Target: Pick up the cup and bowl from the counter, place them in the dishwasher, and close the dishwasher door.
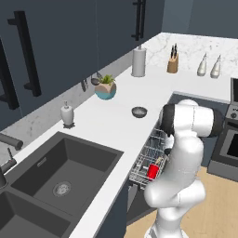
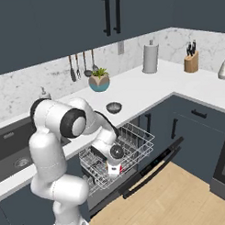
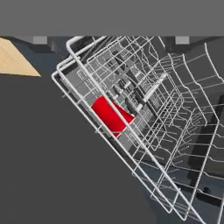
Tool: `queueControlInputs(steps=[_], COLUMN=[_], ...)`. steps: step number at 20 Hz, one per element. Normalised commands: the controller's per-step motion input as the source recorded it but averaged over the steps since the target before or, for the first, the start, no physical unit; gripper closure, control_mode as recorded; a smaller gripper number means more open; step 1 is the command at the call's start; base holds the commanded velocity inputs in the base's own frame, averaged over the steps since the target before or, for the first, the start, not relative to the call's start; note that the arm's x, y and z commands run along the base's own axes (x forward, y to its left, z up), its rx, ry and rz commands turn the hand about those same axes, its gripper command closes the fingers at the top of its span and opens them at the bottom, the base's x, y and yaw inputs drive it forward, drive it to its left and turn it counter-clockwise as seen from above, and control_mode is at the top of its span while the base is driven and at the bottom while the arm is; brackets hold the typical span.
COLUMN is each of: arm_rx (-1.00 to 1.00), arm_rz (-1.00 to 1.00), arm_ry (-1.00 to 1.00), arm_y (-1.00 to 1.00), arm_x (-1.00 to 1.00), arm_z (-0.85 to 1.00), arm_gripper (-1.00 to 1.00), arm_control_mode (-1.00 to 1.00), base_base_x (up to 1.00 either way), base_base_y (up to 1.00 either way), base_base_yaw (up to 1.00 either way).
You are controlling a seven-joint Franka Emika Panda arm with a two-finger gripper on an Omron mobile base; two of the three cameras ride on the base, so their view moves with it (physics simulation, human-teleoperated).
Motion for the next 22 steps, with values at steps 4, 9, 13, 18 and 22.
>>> queueControlInputs(steps=[4, 9, 13, 18, 22], arm_rx=[0.06, 0.07, 0.10, 0.13, 0.16], arm_rz=[0.00, 0.02, 0.08, 0.13, 0.13], arm_ry=[0.00, 0.00, 0.00, 0.00, 0.00], arm_y=[-0.30, -0.38, -0.46, -0.33, -0.09], arm_x=[-0.07, 0.02, 0.03, 0.16, 0.36], arm_z=[1.00, 1.00, 1.00, 1.00, 1.00], arm_gripper=[-1.00, -1.00, -1.00, -1.00, -1.00], arm_control_mode=[-1.00, -1.00, -1.00, -1.00, -1.00], base_base_x=[0.00, 0.00, 0.00, 0.00, 0.00], base_base_y=[0.00, 0.00, 0.00, 0.00, 0.00], base_base_yaw=[0.00, 0.00, 0.00, 0.00, 0.00])
